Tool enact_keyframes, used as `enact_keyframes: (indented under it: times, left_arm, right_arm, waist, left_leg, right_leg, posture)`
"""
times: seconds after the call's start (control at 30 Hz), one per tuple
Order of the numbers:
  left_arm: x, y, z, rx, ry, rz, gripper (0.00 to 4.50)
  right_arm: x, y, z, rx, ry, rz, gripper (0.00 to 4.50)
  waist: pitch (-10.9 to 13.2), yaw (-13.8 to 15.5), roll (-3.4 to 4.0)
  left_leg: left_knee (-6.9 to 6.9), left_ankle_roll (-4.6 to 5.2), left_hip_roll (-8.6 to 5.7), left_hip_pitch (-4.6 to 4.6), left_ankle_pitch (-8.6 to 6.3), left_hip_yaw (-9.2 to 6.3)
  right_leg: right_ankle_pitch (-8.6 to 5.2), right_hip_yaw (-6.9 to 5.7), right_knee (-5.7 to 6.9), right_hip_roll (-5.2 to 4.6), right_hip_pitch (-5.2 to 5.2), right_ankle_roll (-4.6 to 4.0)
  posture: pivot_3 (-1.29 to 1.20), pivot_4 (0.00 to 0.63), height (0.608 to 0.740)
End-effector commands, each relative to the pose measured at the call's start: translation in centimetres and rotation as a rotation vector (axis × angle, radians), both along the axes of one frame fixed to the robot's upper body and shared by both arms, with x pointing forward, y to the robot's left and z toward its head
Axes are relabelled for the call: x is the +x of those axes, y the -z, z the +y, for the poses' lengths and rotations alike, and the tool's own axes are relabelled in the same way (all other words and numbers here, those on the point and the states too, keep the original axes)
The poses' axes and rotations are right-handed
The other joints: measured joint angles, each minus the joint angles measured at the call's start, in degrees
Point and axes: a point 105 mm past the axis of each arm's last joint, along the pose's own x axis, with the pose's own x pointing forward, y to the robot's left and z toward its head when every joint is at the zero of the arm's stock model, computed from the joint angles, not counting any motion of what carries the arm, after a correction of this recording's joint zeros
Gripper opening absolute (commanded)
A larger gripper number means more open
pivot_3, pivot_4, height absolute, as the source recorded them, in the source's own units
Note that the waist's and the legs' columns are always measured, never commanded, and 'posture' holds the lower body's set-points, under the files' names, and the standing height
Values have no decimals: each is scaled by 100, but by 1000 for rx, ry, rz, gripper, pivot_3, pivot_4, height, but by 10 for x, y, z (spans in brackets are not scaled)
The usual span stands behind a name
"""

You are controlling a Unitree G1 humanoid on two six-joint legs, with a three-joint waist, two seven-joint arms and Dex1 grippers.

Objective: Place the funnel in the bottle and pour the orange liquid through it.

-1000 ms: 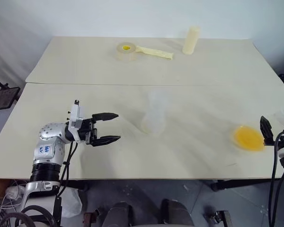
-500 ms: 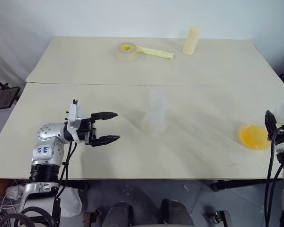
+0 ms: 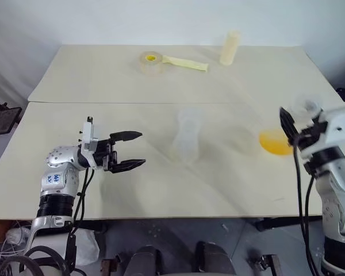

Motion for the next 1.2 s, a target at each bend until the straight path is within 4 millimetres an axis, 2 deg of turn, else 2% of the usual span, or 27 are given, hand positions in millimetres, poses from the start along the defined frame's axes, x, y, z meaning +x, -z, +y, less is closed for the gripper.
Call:
enact_keyframes:
  times: [0.03, 0.13, 0.27, 0.5, 0.83, 1.2]
  left_arm:
    - [2, -9, 5, -40, -6, -45, 4500]
    - [4, -10, 7, -34, -12, -54, 4500]
    - [6, -11, 9, -29, -12, -61, 4500]
    - [3, -14, 3, -51, 20, -79, 4500]
    - [3, -15, -3, -60, 48, -83, 4500]
    - [6, -18, -9, -64, 72, -88, 4500]
  right_arm:
    - [4, -19, 22, -112, -13, -52, 2568]
    - [10, -32, 51, -216, -57, -93, 2568]
    - [15, -38, 80, -466, -73, -159, 2568]
    - [16, -34, 113, -777, -95, -260, 2568]
    - [23, -35, 137, -1003, -58, -382, 2568]
    - [27, -32, 143, -1155, -41, -468, 2568]
  waist:
    - [0, -2, 0]
    - [0, -23, 0]
    - [0, -61, 0]
    - [1, -102, -1]
    - [1, -99, -1]
    - [1, -107, -1]
  left_leg:
    - [0, 1, -2, -1, 0, 2]
    - [-1, 2, -3, -6, -1, 3]
    - [1, 2, 0, -8, -1, 5]
    - [-4, 1, 0, -9, -1, 6]
    - [-2, 1, 2, -10, -1, 2]
    - [-2, 1, 2, -12, -1, 1]
  right_leg:
    - [0, -1, -1, -1, 0, 0]
    - [0, -4, -7, -2, -2, 0]
    - [0, -13, 0, -2, -3, 0]
    - [0, -15, -4, -2, -6, 0]
    - [0, -15, -5, -3, -7, 0]
    - [0, -15, -5, -3, -7, 0]
  posture:
    - [0, 150, 740]
    - [0, 150, 740]
    - [0, 150, 740]
    - [0, 150, 740]
    - [0, 150, 740]
    - [0, 150, 740]
